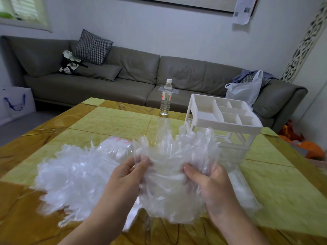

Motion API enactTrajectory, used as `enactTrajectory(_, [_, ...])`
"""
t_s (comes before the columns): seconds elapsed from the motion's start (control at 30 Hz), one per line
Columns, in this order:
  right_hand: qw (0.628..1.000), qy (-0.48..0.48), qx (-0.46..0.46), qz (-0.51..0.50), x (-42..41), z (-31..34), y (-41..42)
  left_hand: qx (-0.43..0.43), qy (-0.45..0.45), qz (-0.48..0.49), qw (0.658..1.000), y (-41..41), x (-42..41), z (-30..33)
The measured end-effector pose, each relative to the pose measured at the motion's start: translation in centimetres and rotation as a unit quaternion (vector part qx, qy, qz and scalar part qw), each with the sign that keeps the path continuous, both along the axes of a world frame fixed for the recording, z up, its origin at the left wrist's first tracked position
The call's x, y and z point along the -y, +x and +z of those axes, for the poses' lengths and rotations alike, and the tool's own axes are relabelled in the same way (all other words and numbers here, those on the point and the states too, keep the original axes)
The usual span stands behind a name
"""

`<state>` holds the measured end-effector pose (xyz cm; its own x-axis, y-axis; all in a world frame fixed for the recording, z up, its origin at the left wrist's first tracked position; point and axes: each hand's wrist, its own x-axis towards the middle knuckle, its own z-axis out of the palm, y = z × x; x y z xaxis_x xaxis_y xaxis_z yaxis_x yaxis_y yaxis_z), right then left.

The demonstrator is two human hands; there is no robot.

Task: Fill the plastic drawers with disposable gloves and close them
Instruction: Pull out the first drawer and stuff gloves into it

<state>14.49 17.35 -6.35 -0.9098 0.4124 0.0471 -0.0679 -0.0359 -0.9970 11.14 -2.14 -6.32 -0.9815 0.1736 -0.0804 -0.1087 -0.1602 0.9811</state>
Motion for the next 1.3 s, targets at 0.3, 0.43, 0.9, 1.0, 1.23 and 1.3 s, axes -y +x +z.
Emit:
enactTrajectory(0.3, [1.0,-0.008,-0.005,0.016,-0.2,-0.2,0.0,-0.023,0.006,0.017,1.0,0.0,-0.2,-0.1])
enactTrajectory(0.43, [0.999,-0.02,0.001,0.032,0.2,-0.5,0.0,-0.017,-0.027,0.003,0.999,0.3,-0.6,-0.2])
enactTrajectory(0.9, [0.999,0.002,0.035,0.008,0.5,-0.4,0.0,0.048,0.033,0.031,0.998,0.5,-1.1,-0.4])
enactTrajectory(1.0, [0.999,0.027,0.029,0.001,0.5,-0.2,0.0,0.117,0.082,-0.077,0.987,1.2,-0.8,-0.3])
enactTrajectory(1.23, [0.998,0.057,0.029,0.028,0.6,-0.6,-0.2,0.094,0.018,-0.079,0.992,1.1,-1.8,-0.7])
enactTrajectory(1.3, [0.995,-0.019,0.074,0.07,0.5,-0.5,-0.1,0.051,-0.008,-0.065,0.997,1.1,-1.9,-0.6])
